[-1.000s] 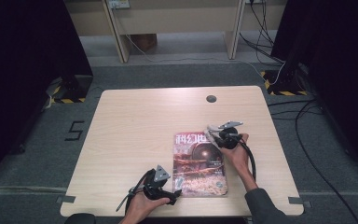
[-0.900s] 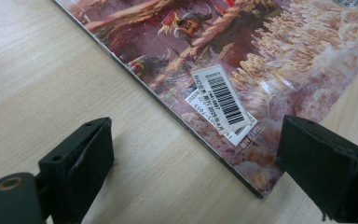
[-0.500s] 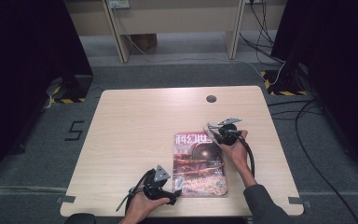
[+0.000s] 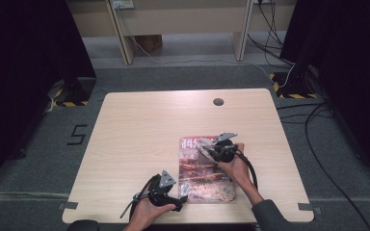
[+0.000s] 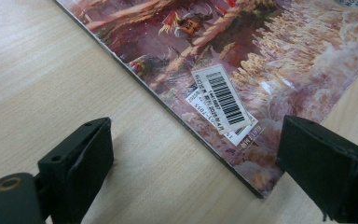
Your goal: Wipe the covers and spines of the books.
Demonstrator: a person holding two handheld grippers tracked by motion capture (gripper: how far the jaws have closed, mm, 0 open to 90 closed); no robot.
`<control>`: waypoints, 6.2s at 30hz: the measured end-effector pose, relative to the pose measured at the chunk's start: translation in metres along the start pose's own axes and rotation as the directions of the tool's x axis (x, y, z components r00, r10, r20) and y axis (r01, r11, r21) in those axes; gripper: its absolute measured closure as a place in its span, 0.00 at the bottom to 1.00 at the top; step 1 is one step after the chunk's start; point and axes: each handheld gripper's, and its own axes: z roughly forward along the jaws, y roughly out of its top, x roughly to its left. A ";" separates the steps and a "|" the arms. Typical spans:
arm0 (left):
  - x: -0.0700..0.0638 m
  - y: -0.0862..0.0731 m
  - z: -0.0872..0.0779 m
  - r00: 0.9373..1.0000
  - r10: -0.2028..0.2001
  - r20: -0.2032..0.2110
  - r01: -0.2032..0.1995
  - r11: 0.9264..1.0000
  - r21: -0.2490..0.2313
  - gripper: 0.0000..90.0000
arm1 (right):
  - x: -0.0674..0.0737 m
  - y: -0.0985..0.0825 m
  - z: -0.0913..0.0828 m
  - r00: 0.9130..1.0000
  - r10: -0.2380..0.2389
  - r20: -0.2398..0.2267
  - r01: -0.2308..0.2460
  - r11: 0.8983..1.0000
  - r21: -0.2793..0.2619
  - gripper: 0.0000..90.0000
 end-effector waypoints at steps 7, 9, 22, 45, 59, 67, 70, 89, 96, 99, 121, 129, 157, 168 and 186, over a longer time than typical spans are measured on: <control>0.000 0.000 0.000 1.000 0.003 -0.001 -0.003 1.000 0.000 0.11 | 0.025 -0.007 -0.007 0.995 -0.059 -0.080 0.060 0.998 0.002 0.88; -0.001 0.000 0.000 1.000 0.005 -0.005 -0.005 1.000 -0.005 0.11 | 0.035 -0.009 -0.008 0.992 -0.075 -0.097 0.075 0.997 0.003 0.88; 0.000 0.000 0.001 1.000 -0.002 -0.012 0.002 1.000 -0.004 0.08 | 0.058 -0.001 -0.002 0.975 -0.136 -0.176 0.137 0.991 -0.002 0.88; -0.001 0.000 0.001 1.000 -0.002 -0.013 0.002 1.000 -0.007 0.08 | 0.001 0.038 0.033 0.999 0.032 0.025 -0.033 0.999 0.006 0.87; -0.001 0.000 0.001 1.000 0.000 -0.015 0.000 1.000 -0.005 0.08 | 0.042 0.028 0.026 0.990 -0.091 -0.111 0.091 0.996 -0.005 0.88; -0.002 -0.001 0.000 1.000 0.004 -0.021 -0.005 1.000 -0.010 0.08 | 0.062 0.009 0.008 0.974 -0.139 -0.177 0.140 0.990 -0.006 0.88; -0.002 -0.001 0.000 1.000 0.005 -0.020 -0.005 1.000 -0.009 0.08 | 0.067 0.000 -0.001 0.968 -0.159 -0.193 0.160 0.987 -0.010 0.88; -0.004 -0.001 -0.001 1.000 0.013 -0.029 -0.014 1.000 -0.015 0.11 | 0.055 -0.050 -0.045 0.981 -0.111 -0.156 0.112 0.994 -0.005 0.87; -0.004 -0.001 -0.001 0.999 0.013 -0.031 -0.014 1.000 -0.016 0.11 | 0.037 -0.054 -0.050 0.991 -0.070 -0.111 0.071 0.997 0.004 0.87; -0.004 -0.001 -0.001 0.999 0.013 -0.031 -0.013 1.000 -0.016 0.11 | 0.027 -0.054 -0.051 0.995 -0.049 -0.086 0.050 0.999 0.007 0.87; -0.004 -0.001 -0.001 0.999 0.017 -0.029 -0.018 1.000 -0.016 0.11 | -0.020 -0.046 -0.069 0.995 0.077 0.061 -0.074 0.996 -0.056 0.88; -0.004 -0.001 -0.001 0.999 0.015 -0.029 -0.016 1.000 -0.016 0.11 | -0.045 -0.056 -0.091 0.984 0.148 0.103 -0.137 0.985 -0.104 0.88; -0.003 0.000 0.000 1.000 0.012 -0.019 -0.012 1.000 -0.012 0.10 | -0.096 -0.098 -0.090 0.933 0.268 0.241 -0.281 0.959 0.023 0.80; -0.002 0.001 0.000 1.000 0.017 -0.013 -0.017 1.000 -0.004 0.10 | -0.077 -0.080 -0.102 0.938 0.246 0.244 -0.227 0.968 -0.103 0.53; -0.001 0.001 0.000 1.000 0.026 -0.012 -0.026 1.000 -0.003 0.10 | -0.018 -0.061 -0.064 0.989 0.144 -0.020 -0.144 0.989 -0.032 0.51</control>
